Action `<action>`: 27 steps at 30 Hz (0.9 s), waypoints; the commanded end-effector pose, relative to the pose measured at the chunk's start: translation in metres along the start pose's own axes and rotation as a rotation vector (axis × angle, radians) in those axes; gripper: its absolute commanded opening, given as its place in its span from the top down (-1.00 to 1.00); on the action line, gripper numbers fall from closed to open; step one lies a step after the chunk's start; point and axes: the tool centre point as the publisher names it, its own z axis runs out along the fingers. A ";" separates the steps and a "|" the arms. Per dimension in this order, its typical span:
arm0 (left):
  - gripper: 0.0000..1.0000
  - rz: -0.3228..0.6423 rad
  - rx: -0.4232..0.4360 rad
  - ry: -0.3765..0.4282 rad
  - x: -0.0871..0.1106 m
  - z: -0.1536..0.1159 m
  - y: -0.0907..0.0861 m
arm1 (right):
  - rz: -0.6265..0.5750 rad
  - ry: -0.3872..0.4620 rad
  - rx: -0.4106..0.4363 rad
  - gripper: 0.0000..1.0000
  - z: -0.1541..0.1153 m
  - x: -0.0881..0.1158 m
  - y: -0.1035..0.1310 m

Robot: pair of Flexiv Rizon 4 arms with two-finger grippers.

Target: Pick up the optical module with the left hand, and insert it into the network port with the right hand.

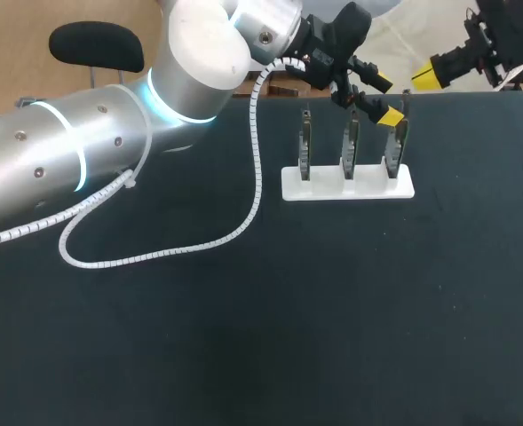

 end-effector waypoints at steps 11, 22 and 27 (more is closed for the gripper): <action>-1.00 -0.001 0.003 0.004 -0.001 0.000 0.002 | 0.001 -0.006 -0.009 1.00 0.011 0.001 -0.005; -1.00 -0.001 0.003 0.004 -0.001 0.000 0.002 | 0.021 0.003 -0.017 1.00 0.015 0.007 -0.005; -1.00 -0.001 0.003 0.004 -0.001 0.000 0.002 | 0.032 0.005 -0.022 1.00 0.017 0.010 -0.005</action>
